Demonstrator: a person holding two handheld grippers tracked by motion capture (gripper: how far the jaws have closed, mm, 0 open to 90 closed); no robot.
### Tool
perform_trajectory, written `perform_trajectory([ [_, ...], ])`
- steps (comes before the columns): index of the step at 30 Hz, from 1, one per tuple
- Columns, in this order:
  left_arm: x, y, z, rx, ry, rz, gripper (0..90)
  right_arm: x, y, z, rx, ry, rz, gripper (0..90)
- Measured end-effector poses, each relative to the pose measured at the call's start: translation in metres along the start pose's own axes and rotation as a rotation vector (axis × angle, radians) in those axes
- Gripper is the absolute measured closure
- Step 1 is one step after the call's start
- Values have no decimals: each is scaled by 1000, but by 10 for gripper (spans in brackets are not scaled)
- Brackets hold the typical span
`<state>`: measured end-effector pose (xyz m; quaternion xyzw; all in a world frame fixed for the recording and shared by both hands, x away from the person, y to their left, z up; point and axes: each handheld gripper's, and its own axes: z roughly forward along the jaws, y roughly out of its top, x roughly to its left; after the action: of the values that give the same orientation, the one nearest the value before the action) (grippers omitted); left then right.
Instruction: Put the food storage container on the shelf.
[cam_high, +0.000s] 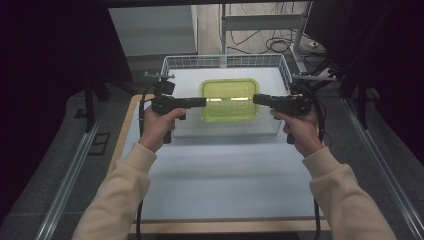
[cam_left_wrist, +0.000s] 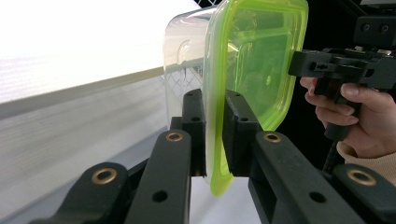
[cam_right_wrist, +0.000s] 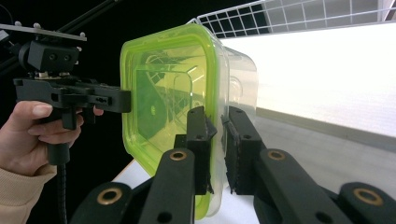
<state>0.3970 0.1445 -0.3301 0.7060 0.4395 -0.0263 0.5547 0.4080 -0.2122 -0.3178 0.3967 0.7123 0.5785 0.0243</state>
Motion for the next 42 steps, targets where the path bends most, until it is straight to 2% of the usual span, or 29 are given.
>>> perform_trajectory([
  [17, 10, 23, 11, 19, 17, 6, 808, -16, 15, 9, -14, -22, 34, 806],
  [29, 29, 49, 22, 32, 32, -28, 808, -33, 34, 28, -8, -41, 79, 805],
  [34, 35, 59, 26, 32, 55, -42, 806, -35, 43, 36, -7, -63, 87, 805],
  [42, 45, 65, 34, 36, 60, -66, 805, -43, 52, 43, 10, -83, 106, 803],
])
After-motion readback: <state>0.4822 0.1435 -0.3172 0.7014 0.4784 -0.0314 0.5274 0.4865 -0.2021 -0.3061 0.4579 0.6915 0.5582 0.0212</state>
